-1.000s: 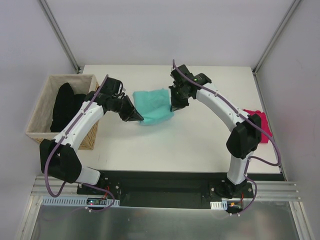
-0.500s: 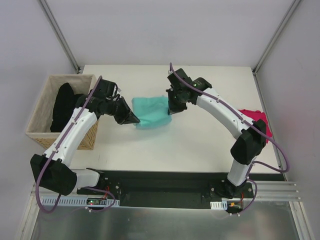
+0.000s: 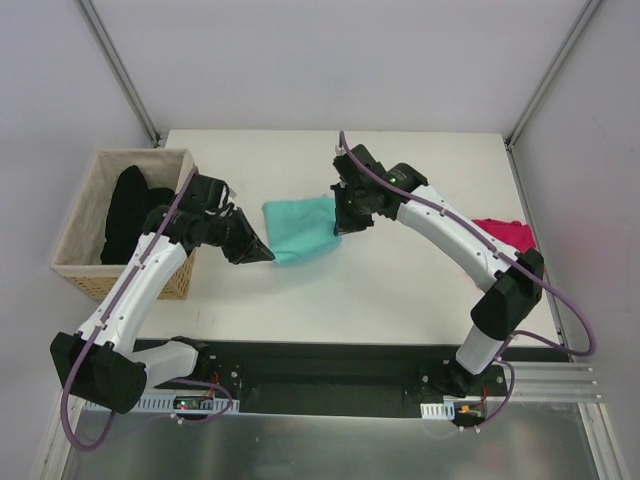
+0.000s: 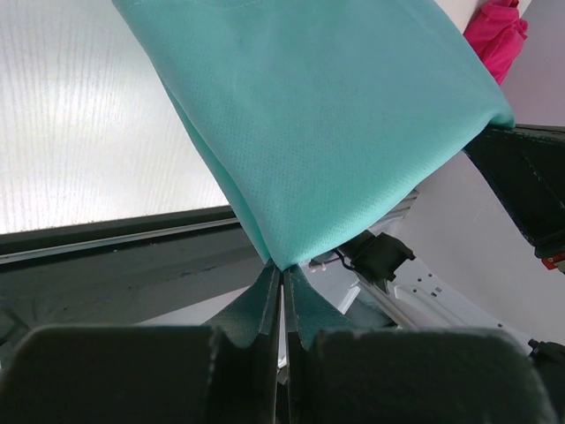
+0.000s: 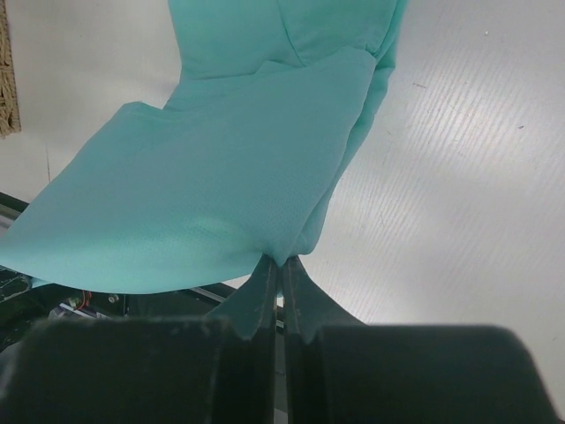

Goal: Fold and stack the t-shirts
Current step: Grab one side of the 2/3 rectangular tshirt with both arms

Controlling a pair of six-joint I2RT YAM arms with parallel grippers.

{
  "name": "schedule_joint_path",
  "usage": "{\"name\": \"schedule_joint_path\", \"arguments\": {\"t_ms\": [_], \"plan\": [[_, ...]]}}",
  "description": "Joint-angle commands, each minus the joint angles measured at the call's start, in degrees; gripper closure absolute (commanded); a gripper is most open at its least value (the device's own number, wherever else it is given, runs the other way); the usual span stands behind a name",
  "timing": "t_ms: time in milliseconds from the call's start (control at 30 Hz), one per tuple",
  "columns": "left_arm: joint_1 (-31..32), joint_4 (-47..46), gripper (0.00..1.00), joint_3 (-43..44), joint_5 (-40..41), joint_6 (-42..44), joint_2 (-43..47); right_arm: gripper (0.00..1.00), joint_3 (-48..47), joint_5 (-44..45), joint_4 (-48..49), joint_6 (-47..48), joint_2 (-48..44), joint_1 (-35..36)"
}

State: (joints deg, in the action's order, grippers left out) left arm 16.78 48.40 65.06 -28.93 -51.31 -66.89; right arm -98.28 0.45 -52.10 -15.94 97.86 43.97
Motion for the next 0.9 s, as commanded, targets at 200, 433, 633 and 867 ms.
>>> {"name": "schedule_joint_path", "arguments": {"t_ms": [200, 433, 633, 867], "plan": [[-0.6, 3.37, 1.0, -0.02, -0.25, 0.42, -0.25, 0.99, -0.24, 2.63, -0.29, -1.63, -1.1, 0.42], [-1.13, 3.37, 1.0, 4.63, -1.31, 3.32, -6.14, 0.99, -3.84, 3.42, -1.16, -0.67, 2.76, -0.02], [-2.97, 3.45, 1.0, 9.47, -2.1, 5.43, -10.88, 0.99, -8.75, 3.24, -1.95, 1.0, 7.07, -1.86], [-5.26, 3.37, 1.0, 13.78, -2.89, 7.28, -16.07, 0.99, -17.8, 2.37, -4.76, 4.34, 14.27, -4.94]]}}
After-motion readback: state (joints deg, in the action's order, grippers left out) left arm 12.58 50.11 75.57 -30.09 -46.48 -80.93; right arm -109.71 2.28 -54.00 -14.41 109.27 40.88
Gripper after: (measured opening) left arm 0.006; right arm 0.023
